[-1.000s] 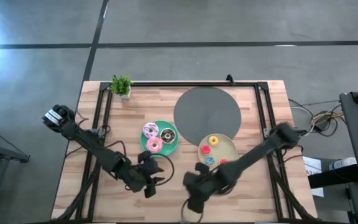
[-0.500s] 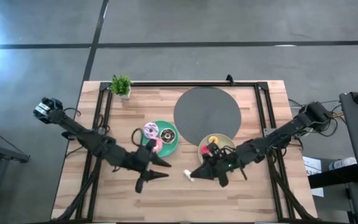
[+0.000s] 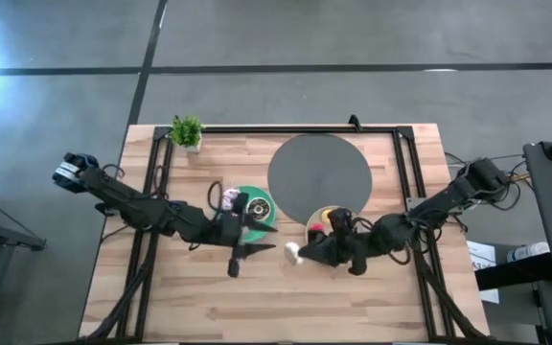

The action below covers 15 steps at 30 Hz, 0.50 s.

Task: Pick & Place donuts
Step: Put the small white doughnut on the brown plate

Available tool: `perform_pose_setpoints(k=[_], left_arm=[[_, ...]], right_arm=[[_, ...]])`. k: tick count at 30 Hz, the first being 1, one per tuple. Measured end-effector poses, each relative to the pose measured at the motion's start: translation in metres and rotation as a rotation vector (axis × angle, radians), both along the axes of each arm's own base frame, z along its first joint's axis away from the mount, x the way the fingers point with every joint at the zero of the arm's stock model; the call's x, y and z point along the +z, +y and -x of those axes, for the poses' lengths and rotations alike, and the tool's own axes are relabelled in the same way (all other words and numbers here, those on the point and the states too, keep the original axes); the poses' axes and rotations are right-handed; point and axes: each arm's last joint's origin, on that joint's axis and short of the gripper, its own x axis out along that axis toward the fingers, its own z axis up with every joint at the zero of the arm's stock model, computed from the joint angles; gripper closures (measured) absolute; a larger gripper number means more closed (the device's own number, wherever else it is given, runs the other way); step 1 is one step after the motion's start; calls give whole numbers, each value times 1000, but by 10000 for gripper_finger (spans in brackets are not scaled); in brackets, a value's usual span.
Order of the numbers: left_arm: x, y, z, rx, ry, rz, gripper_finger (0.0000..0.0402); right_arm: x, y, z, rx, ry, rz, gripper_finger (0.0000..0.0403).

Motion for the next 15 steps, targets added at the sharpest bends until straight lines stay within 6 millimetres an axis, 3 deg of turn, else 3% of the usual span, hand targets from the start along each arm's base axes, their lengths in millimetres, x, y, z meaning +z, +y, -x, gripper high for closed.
perform_pose_setpoints(k=[2,8,15], left_arm=[[7,0,0,37,-29,-107,266],[17,12,-4,119,-62,-150,266],[15,14,-5,482,23,-606,266]], right_arm=[[1,-1,0,-33,-23,-24,394],[1,-2,-1,-67,-9,-58,394],[5,-11,0,-258,-22,-176,394]])
